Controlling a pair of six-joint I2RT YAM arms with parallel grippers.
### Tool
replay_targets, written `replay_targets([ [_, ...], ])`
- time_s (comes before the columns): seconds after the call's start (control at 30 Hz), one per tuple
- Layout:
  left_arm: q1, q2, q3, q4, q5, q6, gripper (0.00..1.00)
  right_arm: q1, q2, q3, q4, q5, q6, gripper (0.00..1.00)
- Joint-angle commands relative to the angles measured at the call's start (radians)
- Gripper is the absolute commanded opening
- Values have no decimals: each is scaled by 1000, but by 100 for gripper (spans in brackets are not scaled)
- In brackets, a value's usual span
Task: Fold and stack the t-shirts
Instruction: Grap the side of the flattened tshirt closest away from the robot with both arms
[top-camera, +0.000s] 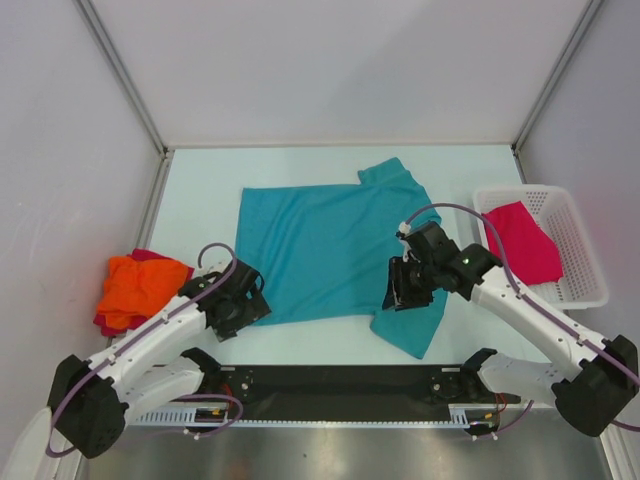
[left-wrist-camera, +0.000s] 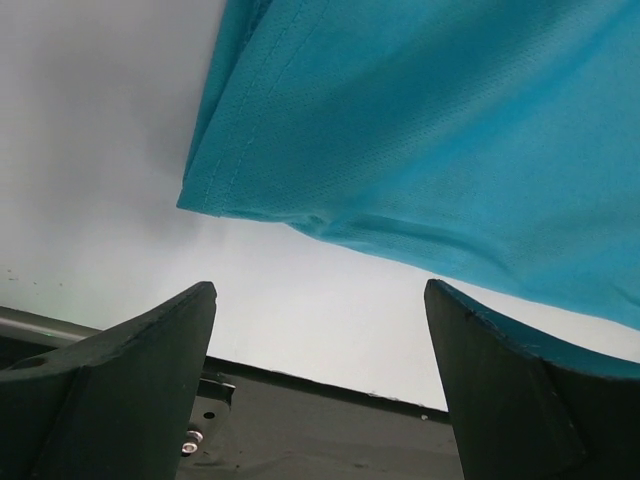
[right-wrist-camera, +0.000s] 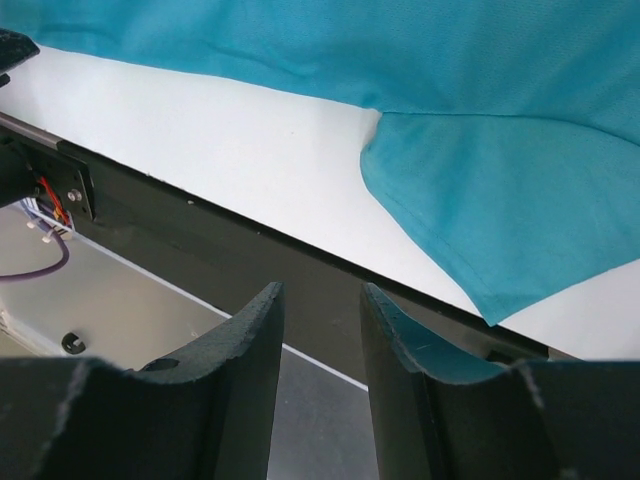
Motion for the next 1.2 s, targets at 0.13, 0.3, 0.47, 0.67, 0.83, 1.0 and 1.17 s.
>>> replay_targets([
  [0.13,-19,4,14,37,-91,-91,93,5,-69,14,-35,29,-18,41],
  [0.3,73,-57,-11,45,-57,-52,94,5,-91,19,-68,40,-18,41],
  [0.47,185,-91,-29,44,-23,2,95,5,-130,11,-87,41,-9,42],
  [0.67,219,-96,-40,47,-20,7,96,6,-187,-24,-121,28,17,41],
  [0.83,225,-95,-83,97,18,1,96,8,-250,-75,-162,32,47,41],
  [1.0,230,-105,-112,114,20,-6,96,12,-301,-96,-194,32,83,41],
  [1.17,239,-130,-136,133,32,-16,96,23,-331,-116,-246,41,118,41],
])
